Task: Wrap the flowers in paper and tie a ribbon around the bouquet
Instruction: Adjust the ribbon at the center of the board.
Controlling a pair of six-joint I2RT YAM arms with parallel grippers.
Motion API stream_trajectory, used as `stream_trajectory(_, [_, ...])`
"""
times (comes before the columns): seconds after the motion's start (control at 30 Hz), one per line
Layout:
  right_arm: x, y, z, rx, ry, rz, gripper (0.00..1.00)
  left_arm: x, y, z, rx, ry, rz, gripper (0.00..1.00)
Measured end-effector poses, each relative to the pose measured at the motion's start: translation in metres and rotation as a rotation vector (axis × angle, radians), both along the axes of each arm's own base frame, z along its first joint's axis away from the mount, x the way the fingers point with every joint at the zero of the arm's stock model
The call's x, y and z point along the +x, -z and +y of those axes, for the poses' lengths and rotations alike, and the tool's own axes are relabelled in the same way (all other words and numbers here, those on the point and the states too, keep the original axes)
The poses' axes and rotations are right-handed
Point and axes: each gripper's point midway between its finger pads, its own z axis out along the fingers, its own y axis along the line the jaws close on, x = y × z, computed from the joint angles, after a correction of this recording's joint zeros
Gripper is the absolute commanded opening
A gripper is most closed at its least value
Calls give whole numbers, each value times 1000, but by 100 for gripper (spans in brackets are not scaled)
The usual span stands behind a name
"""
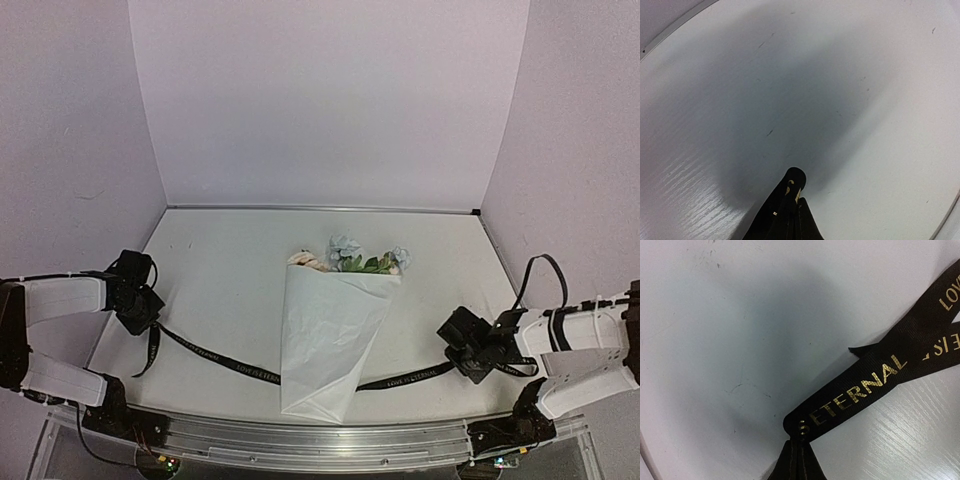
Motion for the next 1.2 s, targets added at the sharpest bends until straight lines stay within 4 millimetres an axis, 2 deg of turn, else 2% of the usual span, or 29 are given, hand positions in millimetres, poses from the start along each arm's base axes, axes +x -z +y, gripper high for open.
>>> stream_trajectory(0.17, [6, 0, -9, 14, 6, 27, 0, 15, -7, -8, -26, 34, -54, 0])
stream_trajectory(0.3, [12, -1, -16, 26, 4, 55, 0, 38, -16, -15, -44, 56, -99, 0])
stream_trajectory(0.5, [38, -17, -9, 74, -29, 73, 0, 68, -29, -23, -61, 80, -174, 0])
stream_trajectory(0.87, [87, -45, 21, 102, -174, 71, 0, 71, -33, -21, -45, 78, -200, 0])
stream_trajectory(1.2, [104, -61, 23, 70, -237, 84, 0, 78, -30, -10, -10, 49, -180, 0])
